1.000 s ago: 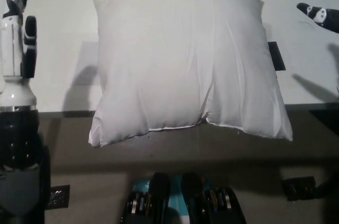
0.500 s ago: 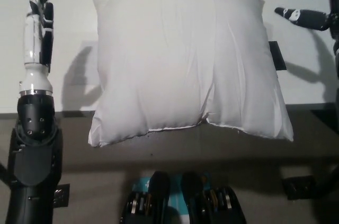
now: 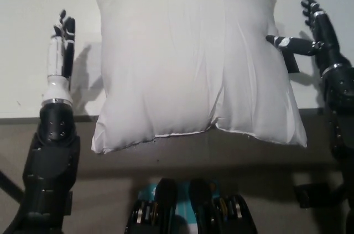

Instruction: The robot uses both hands to lift the pillow and then drops it on the table

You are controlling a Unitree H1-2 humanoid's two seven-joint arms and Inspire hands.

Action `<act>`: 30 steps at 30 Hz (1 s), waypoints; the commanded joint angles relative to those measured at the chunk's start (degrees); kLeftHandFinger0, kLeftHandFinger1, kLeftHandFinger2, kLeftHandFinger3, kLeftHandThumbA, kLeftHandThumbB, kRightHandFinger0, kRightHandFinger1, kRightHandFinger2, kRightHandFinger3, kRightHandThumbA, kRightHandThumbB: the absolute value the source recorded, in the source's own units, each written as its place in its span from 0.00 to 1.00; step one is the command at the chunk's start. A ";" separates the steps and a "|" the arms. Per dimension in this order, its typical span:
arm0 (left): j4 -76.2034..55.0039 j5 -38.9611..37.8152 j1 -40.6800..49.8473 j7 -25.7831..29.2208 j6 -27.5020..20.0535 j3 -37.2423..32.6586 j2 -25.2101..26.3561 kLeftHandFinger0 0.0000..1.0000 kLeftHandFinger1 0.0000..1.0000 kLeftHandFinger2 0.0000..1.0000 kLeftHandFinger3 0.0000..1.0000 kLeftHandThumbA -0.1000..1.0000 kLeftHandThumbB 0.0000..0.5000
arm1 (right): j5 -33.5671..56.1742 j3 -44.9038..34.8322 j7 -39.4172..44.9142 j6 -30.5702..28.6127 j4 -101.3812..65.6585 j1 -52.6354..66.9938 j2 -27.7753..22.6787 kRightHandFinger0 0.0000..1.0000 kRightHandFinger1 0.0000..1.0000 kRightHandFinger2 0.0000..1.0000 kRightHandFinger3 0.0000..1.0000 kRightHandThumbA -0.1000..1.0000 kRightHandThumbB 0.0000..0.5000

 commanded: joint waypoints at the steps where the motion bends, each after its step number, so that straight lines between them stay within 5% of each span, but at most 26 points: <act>1: 2.58 -1.78 -3.97 2.75 -3.12 -0.52 -1.02 1.00 1.00 1.00 1.00 1.00 0.24 | 1.14 0.38 -2.60 -4.46 3.21 -3.54 1.11 1.00 1.00 1.00 1.00 1.00 0.67; 7: 3.87 -4.79 -4.83 2.21 -3.16 0.02 -3.60 1.00 1.00 1.00 1.00 1.00 0.15 | 5.25 -0.80 -0.26 -4.69 3.03 -2.56 4.44 1.00 1.00 1.00 1.00 1.00 0.70; 12: 2.59 -7.00 -4.46 0.36 -2.48 -0.38 -6.39 1.00 1.00 1.00 1.00 1.00 0.17 | 7.32 -1.20 0.12 -6.37 4.71 -2.77 6.35 1.00 1.00 1.00 1.00 1.00 0.55; 17: 0.80 -9.44 -4.03 -2.21 -2.06 -1.00 -8.81 1.00 1.00 1.00 1.00 1.00 0.31 | 4.99 0.79 -1.42 -4.59 5.77 -2.56 6.76 1.00 1.00 1.00 1.00 1.00 0.69; 19: -0.64 -10.33 -4.01 -2.89 -0.75 -1.37 -10.24 1.00 1.00 1.00 1.00 1.00 0.36 | 6.90 -0.19 -0.83 -5.33 7.31 -2.89 7.69 1.00 1.00 1.00 1.00 1.00 0.62; 25: -0.72 -10.32 -4.16 -2.40 0.19 -2.82 -12.87 1.00 1.00 1.00 1.00 1.00 0.39 | 6.72 0.40 -1.87 -4.57 9.80 -2.45 9.33 1.00 1.00 1.00 1.00 1.00 0.62; 30: -1.03 -11.54 -4.79 -2.85 1.52 -3.07 -14.62 1.00 1.00 1.00 1.00 1.00 0.39 | 6.99 0.73 -2.15 -4.62 11.28 -2.46 9.99 1.00 1.00 1.00 1.00 1.00 0.72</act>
